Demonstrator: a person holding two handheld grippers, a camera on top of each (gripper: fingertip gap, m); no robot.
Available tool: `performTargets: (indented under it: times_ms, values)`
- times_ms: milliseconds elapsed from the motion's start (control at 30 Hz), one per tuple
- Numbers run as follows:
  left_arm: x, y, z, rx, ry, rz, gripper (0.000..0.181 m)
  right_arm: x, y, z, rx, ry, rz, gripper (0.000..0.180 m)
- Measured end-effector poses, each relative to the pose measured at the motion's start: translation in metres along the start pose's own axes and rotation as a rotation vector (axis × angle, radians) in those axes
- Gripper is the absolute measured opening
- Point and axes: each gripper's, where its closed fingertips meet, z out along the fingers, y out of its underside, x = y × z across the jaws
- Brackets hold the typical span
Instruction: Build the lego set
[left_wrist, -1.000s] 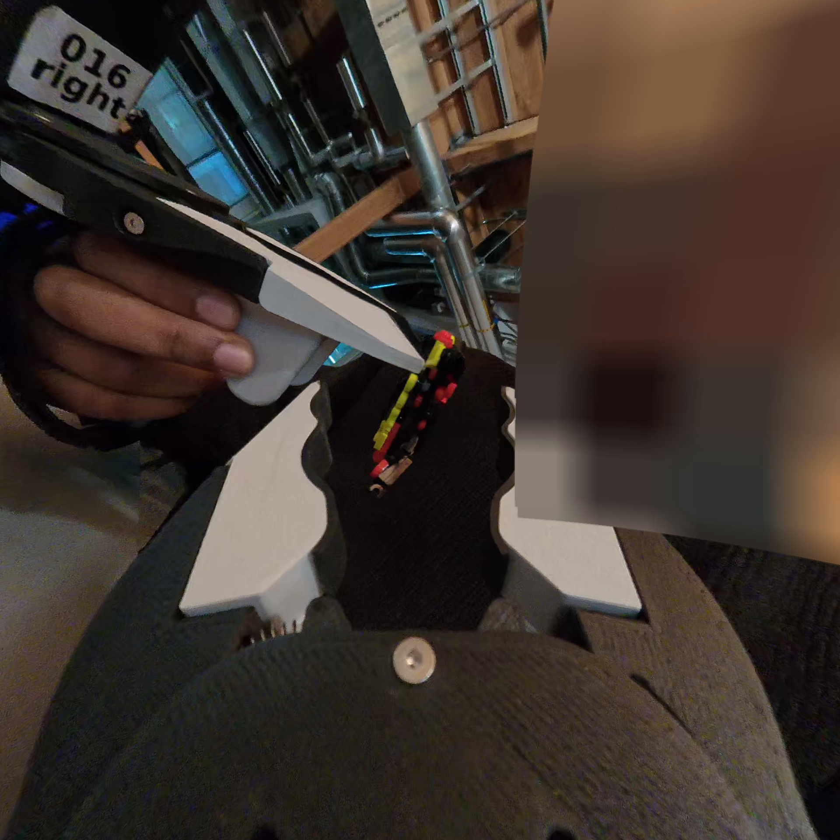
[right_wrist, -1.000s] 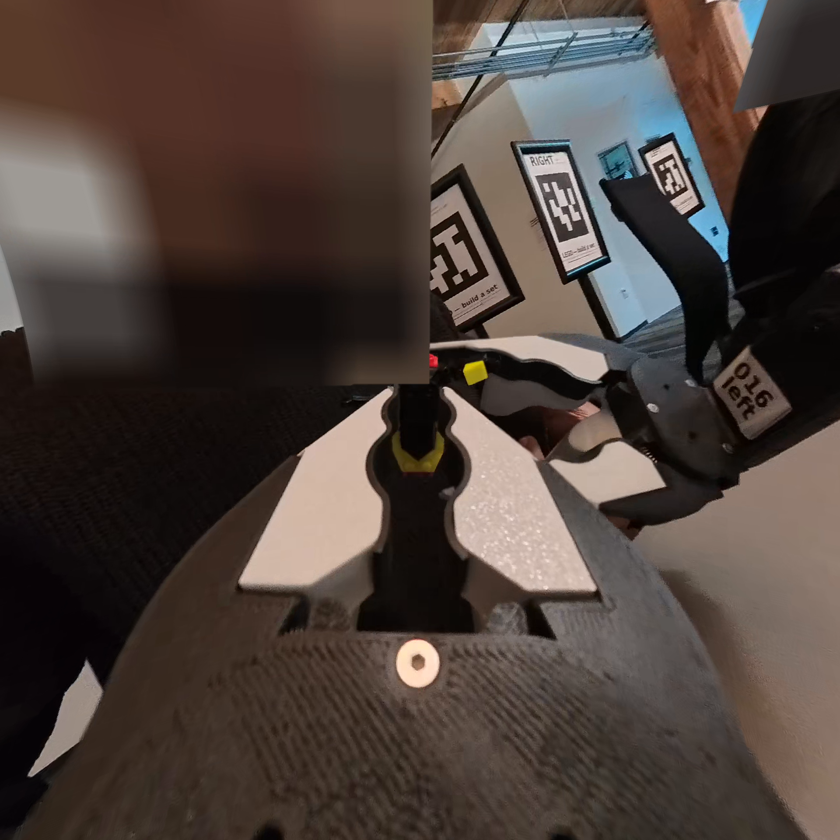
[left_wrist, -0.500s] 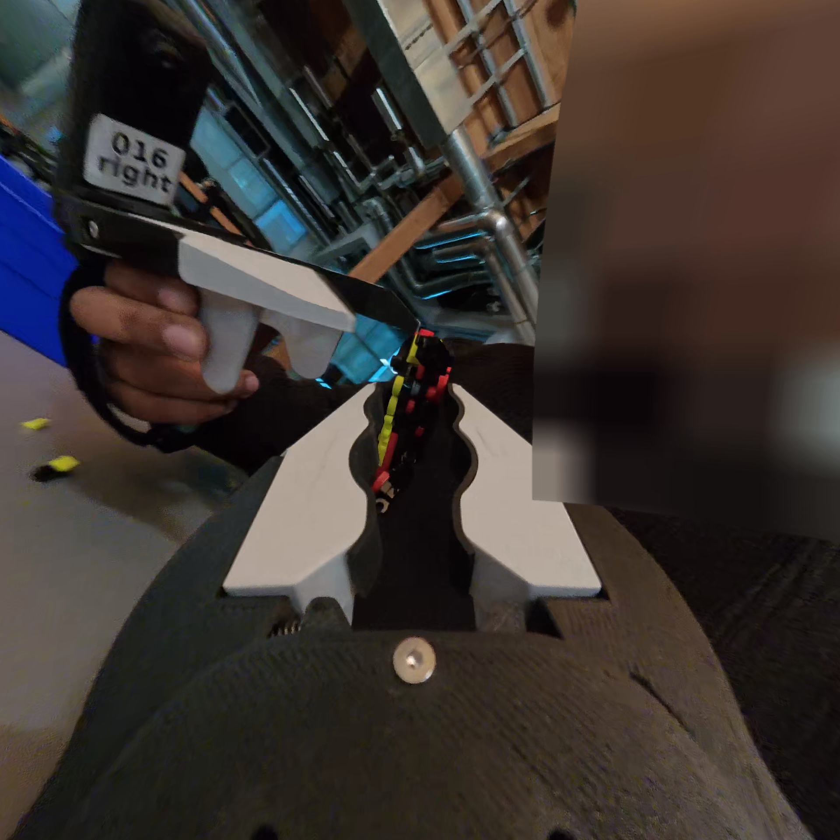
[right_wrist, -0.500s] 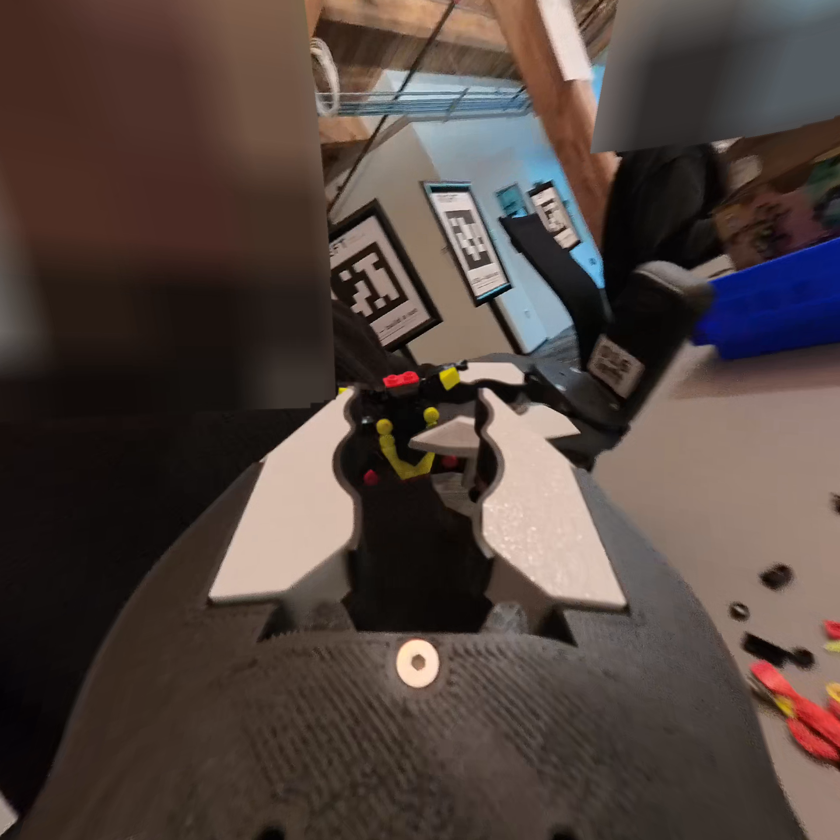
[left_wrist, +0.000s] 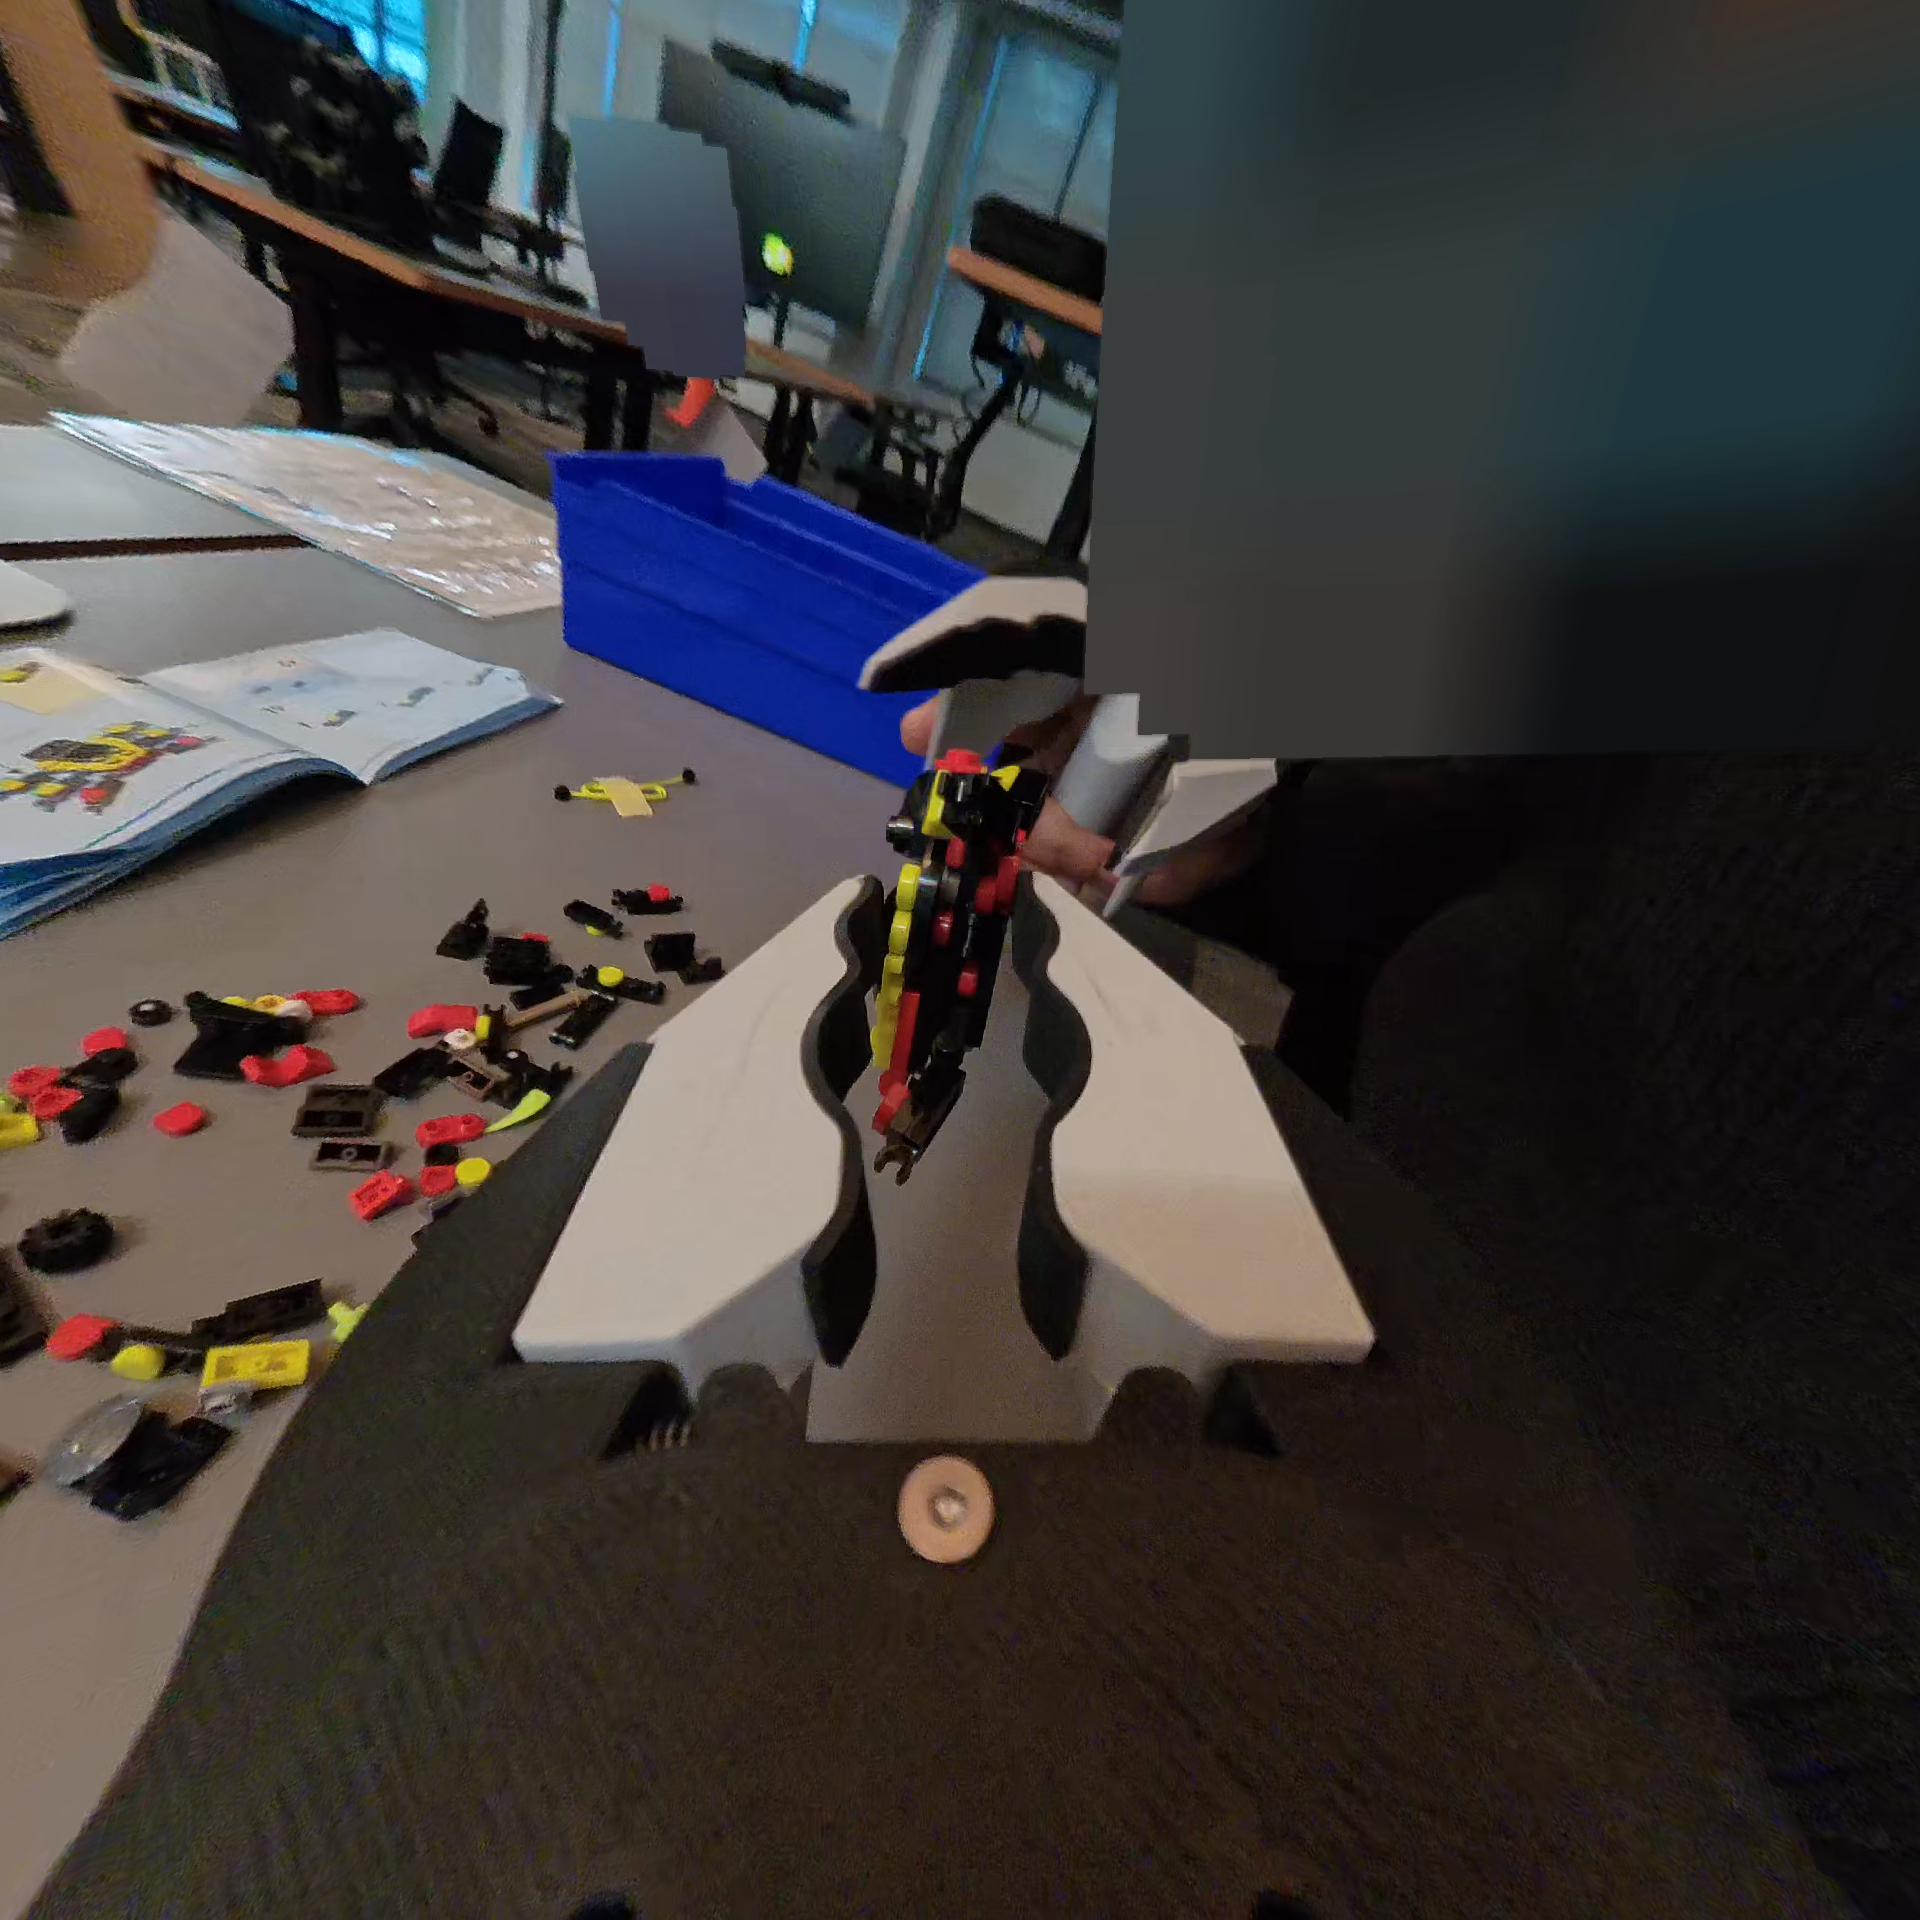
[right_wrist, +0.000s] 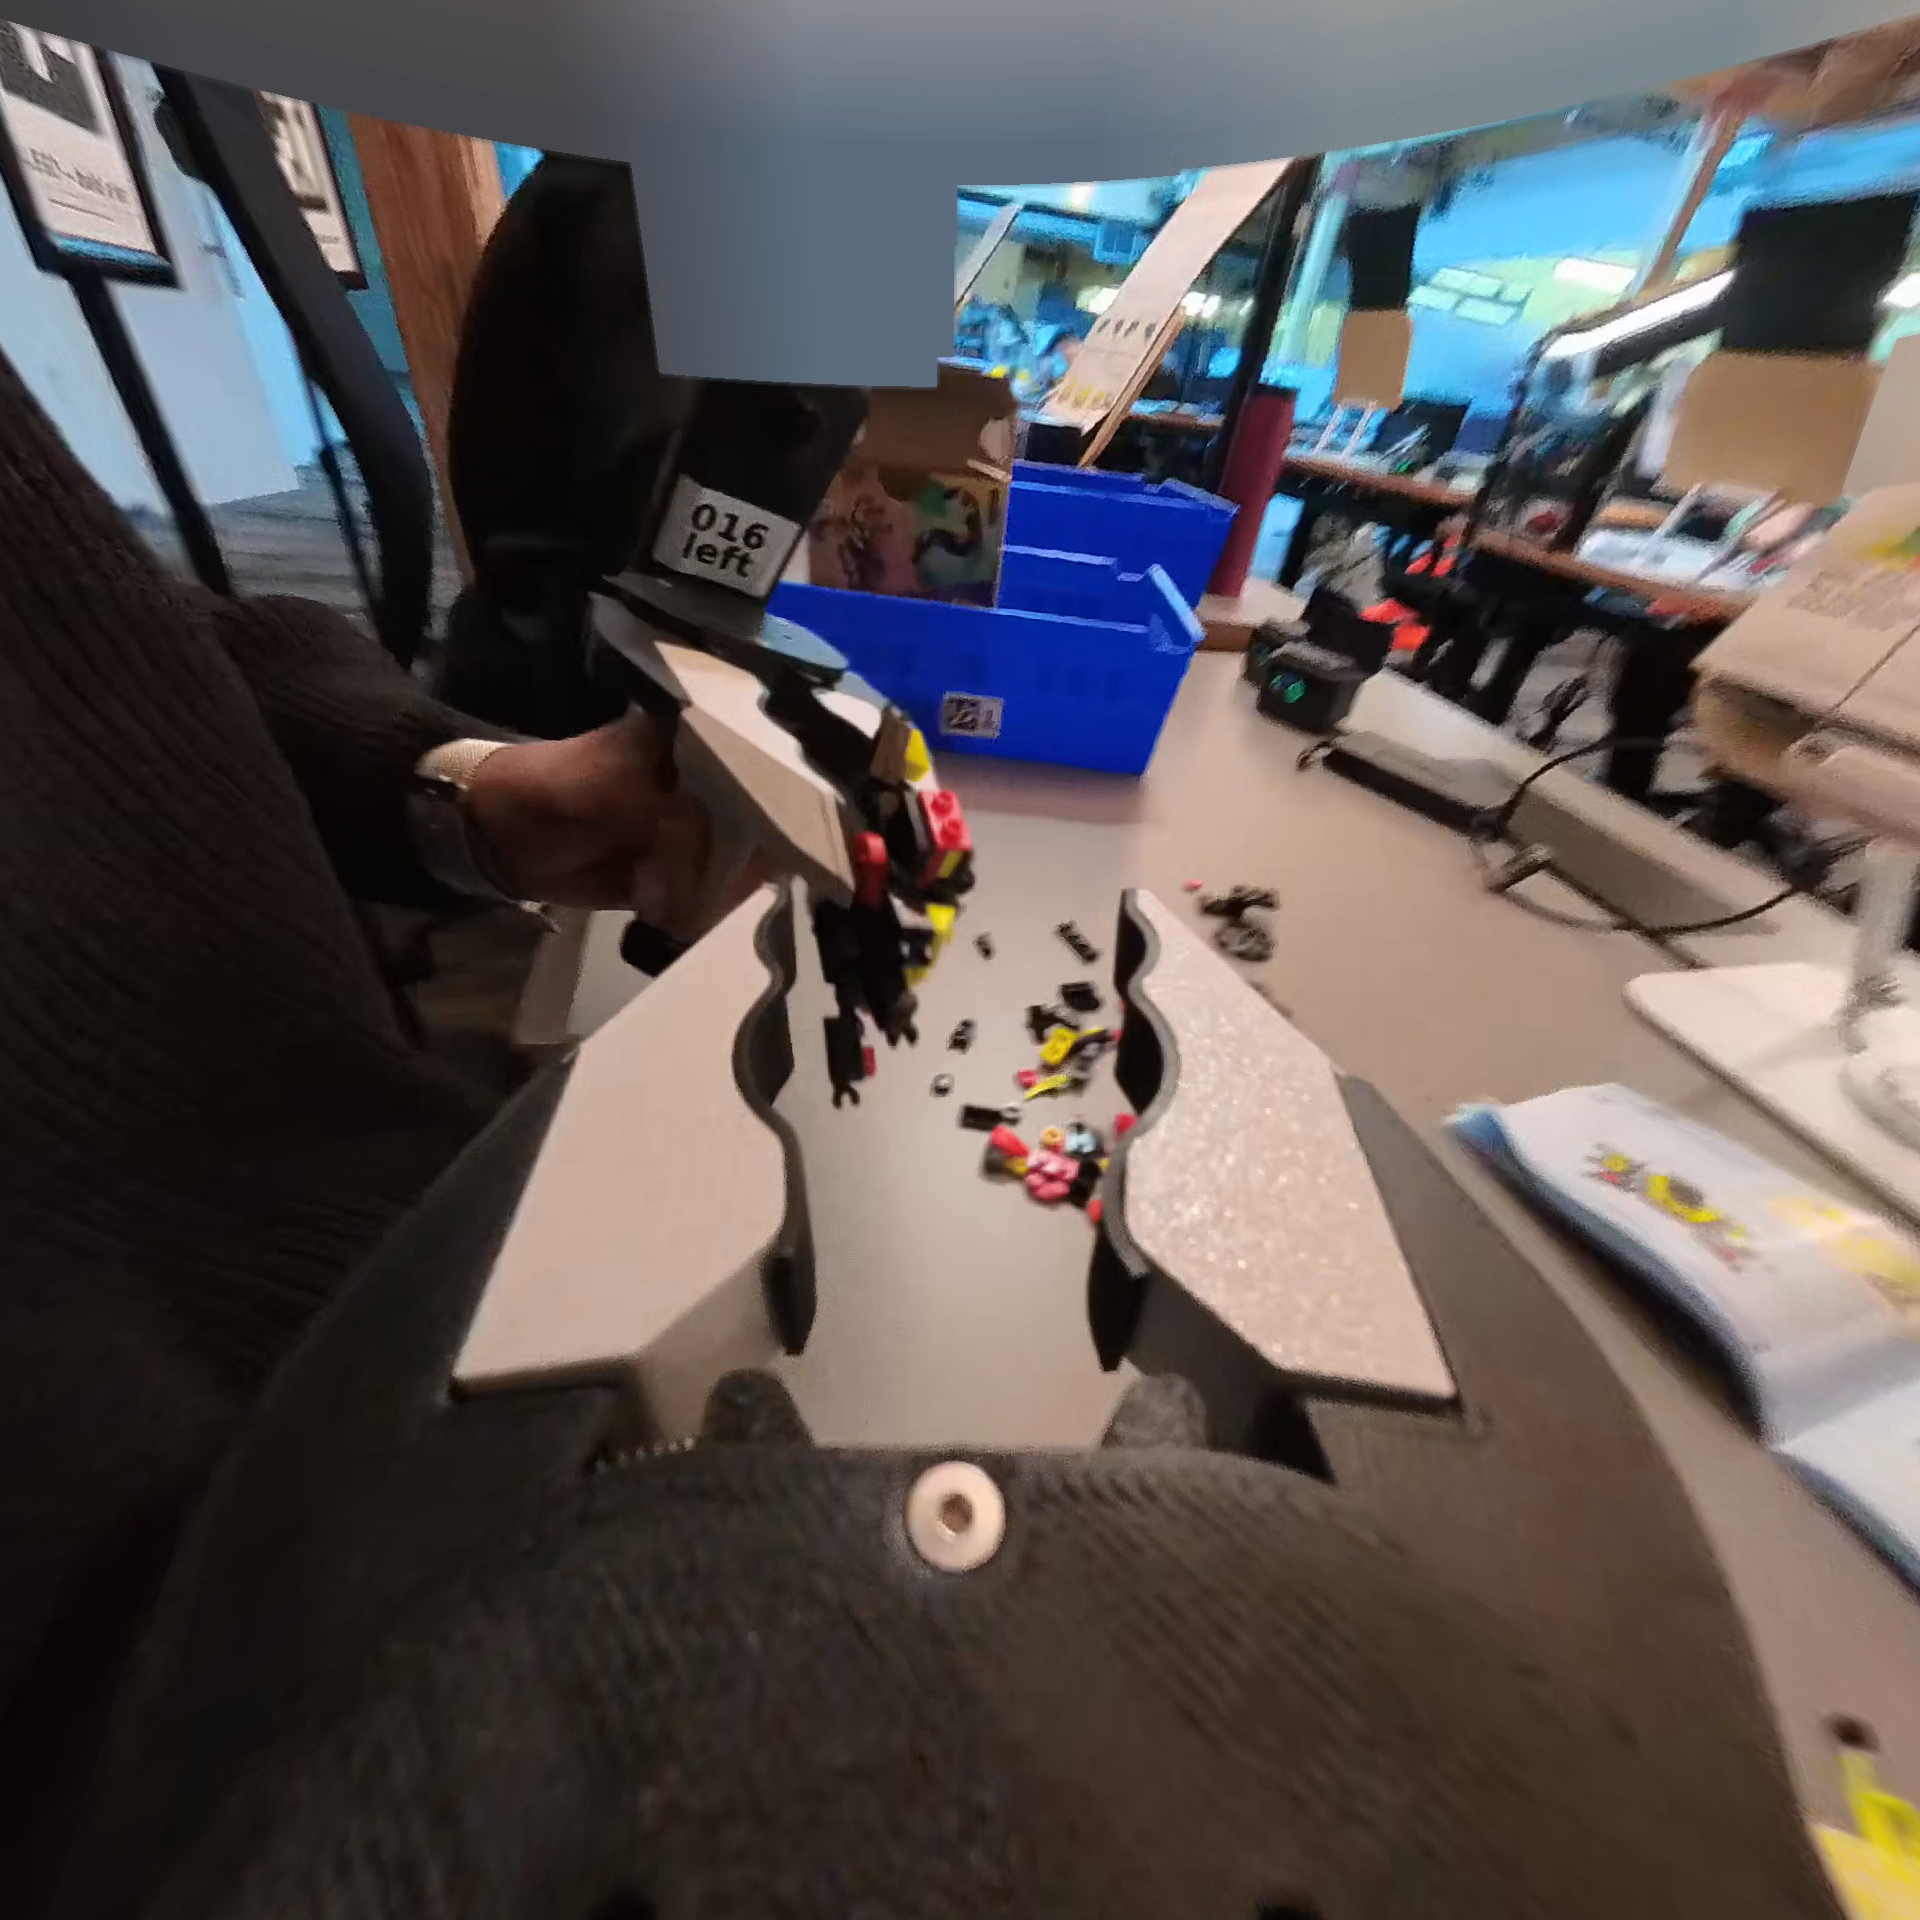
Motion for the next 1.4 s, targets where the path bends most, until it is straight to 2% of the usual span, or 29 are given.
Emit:
performTargets:
  times_ms: [33,133,333,733,1000,1233,1300,1400]
  values:
    - [0.002,0.005,0.005,-0.026,0.008,0.019,0.022,-0.003,0.003,0.002,-0.015,-0.036,0.05,0.062]
    - [0.009,0.01,0.017,-0.048,0.044,0.026,0.022,-0.008,0.015,0.0,-0.057,-0.121,0.172,0.045]
    - [0.009,0.02,0.025,-0.088,0.106,-0.013,0.022,-0.012,0.02,-0.006,-0.072,-0.205,0.222,0.024]
    - [0.011,0.032,0.028,-0.154,0.149,-0.064,0.021,-0.015,0.029,-0.01,-0.117,-0.251,0.195,0.02]
    - [0.011,0.038,0.027,-0.199,0.124,-0.032,0.022,-0.018,0.035,-0.01,-0.152,-0.26,0.175,0.02]
    - [0.011,0.028,0.026,-0.141,0.136,-0.047,0.022,-0.013,0.024,-0.008,-0.093,-0.224,0.188,0.021]
    - [0.007,0.029,0.025,-0.152,0.113,-0.035,0.022,-0.01,0.02,-0.009,-0.071,-0.208,0.176,0.033]
    - [0.005,0.029,0.023,-0.146,0.105,-0.034,0.022,-0.005,0.016,-0.014,-0.051,-0.209,0.213,0.036]
